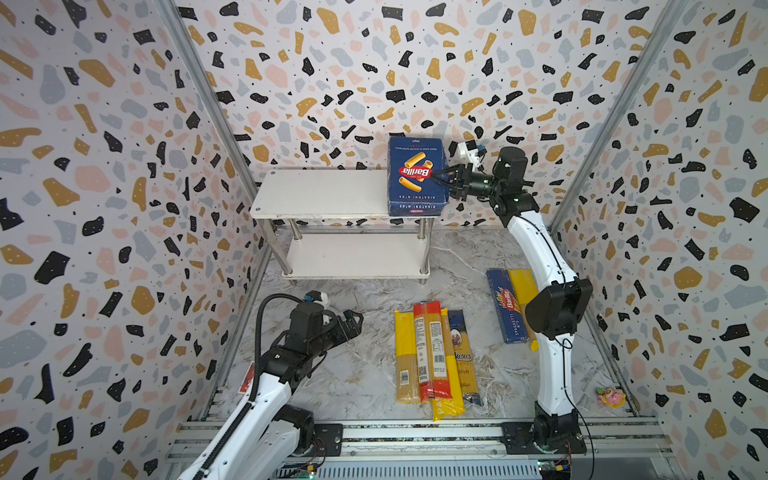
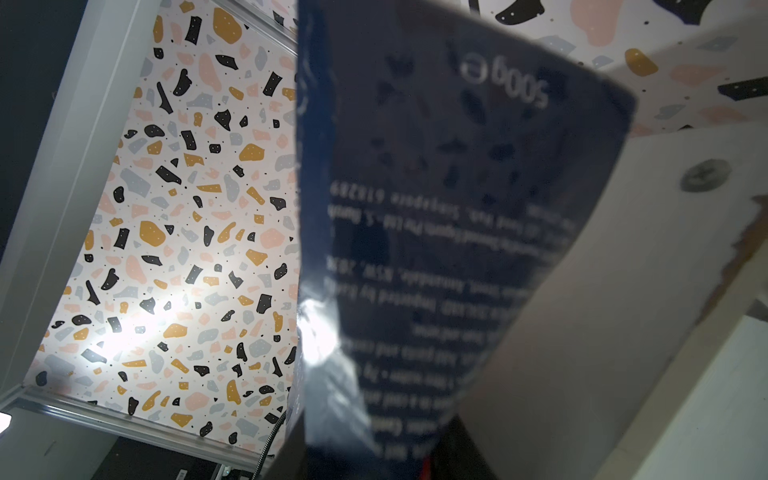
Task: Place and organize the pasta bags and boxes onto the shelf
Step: 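Lower the box onto the top shelf with the right gripper, then open the right gripper and draw it back down toward the spaghetti bags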
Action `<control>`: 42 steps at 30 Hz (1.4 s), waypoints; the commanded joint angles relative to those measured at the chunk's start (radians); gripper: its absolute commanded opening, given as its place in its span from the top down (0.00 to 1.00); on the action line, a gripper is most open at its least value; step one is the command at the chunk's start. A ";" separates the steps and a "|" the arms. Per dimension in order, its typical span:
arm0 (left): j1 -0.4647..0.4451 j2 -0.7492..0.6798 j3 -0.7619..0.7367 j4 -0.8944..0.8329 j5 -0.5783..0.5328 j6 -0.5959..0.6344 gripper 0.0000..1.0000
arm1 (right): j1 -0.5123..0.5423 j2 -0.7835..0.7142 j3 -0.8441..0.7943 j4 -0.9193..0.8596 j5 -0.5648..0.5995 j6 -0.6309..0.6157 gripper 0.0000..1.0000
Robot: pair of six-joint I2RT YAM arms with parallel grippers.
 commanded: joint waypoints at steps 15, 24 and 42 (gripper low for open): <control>0.002 0.019 -0.033 0.082 0.034 0.008 0.00 | 0.020 -0.011 0.059 0.089 0.007 -0.083 0.53; 0.002 0.003 -0.037 0.080 0.035 0.012 0.00 | 0.025 -0.040 -0.015 0.060 0.019 -0.131 0.34; 0.003 0.023 -0.045 0.124 0.048 0.010 0.01 | -0.057 -0.164 -0.164 0.018 0.022 -0.208 0.18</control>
